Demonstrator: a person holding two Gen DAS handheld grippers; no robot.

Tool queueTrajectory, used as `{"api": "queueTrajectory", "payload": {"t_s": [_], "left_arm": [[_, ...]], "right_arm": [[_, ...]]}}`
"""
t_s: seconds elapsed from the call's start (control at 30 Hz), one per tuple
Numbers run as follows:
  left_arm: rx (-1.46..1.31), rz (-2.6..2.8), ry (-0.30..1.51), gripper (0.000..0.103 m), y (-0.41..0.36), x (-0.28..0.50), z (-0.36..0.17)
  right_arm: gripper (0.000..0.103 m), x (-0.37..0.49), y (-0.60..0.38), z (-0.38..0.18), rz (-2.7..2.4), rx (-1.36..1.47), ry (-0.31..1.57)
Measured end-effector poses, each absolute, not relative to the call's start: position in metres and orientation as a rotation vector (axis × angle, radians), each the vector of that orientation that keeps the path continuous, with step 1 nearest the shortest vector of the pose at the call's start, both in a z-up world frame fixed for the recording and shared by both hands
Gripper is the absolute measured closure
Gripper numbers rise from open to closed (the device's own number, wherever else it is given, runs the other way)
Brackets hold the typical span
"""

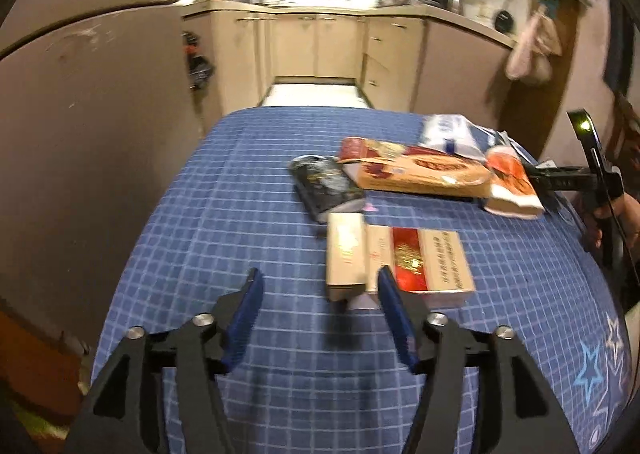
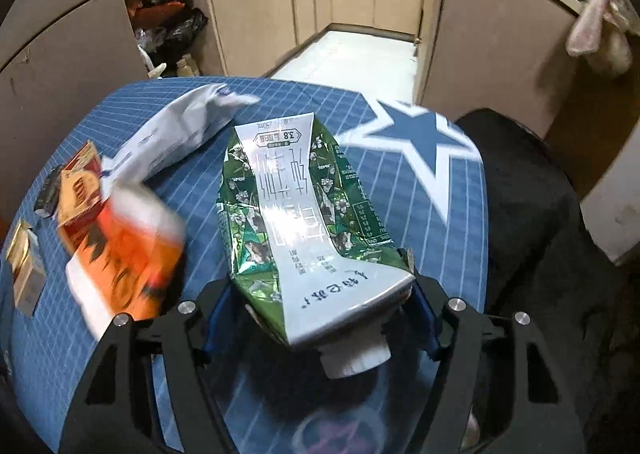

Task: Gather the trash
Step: 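Grasp the green milk carton with the right tool while the left tool grasps the cigarette pack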

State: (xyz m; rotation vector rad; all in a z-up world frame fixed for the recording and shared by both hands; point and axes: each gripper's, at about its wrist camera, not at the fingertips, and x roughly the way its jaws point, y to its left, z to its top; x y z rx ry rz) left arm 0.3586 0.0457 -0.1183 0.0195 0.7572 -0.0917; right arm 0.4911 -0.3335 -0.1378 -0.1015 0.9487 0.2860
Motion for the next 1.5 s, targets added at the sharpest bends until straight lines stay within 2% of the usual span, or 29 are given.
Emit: {"api": "queueTrajectory", "payload": {"t_s": [0.07,0.23,0.37,0.5,0.77,0.97,1.1,1.23,1.5], "left_arm": [[0.023,-0.122,0.747,0.025,0.041,0.36,-0.117],[0.064,-0.186,0.748,0.01,0.02,0.378,-0.122],[0.133,-0.171,0.782,0.01,0.002,0.399,-0.139],[0.057,-0.227,0.815,0.009,0.004,0.415,-0.142],[-0.022,-0.212,0.861,0.008,0.002,0.442,-0.14],[-0.015,-0.102,0.961,0.008,-0.016,0.456,-0.142],[0.056,-0.104,0.986,0.008,-0.014,0.426,-0.135],[0.184,-0.104,0.958,0.008,0.02,0.367,-0.133],[0.085,-0.049,0.864,0.008,0.106,0.294,-0.104]], "right_arm": [[0.037,0.47,-0.334,-0.137,0.269,-0.065,0.938],[0.038,0.415,-0.344,-0.131,0.282,0.102,0.887],[0.038,0.375,-0.348,-0.123,0.304,0.197,0.846],[0.038,0.349,-0.343,-0.121,0.342,0.235,0.84],[0.038,0.323,-0.33,-0.118,0.402,0.269,0.815],[0.038,0.309,-0.313,-0.122,0.446,0.266,0.819],[0.038,0.297,-0.305,-0.124,0.473,0.269,0.823],[0.038,0.282,-0.304,-0.122,0.495,0.28,0.816],[0.038,0.252,-0.299,-0.123,0.508,0.3,0.807]]}}
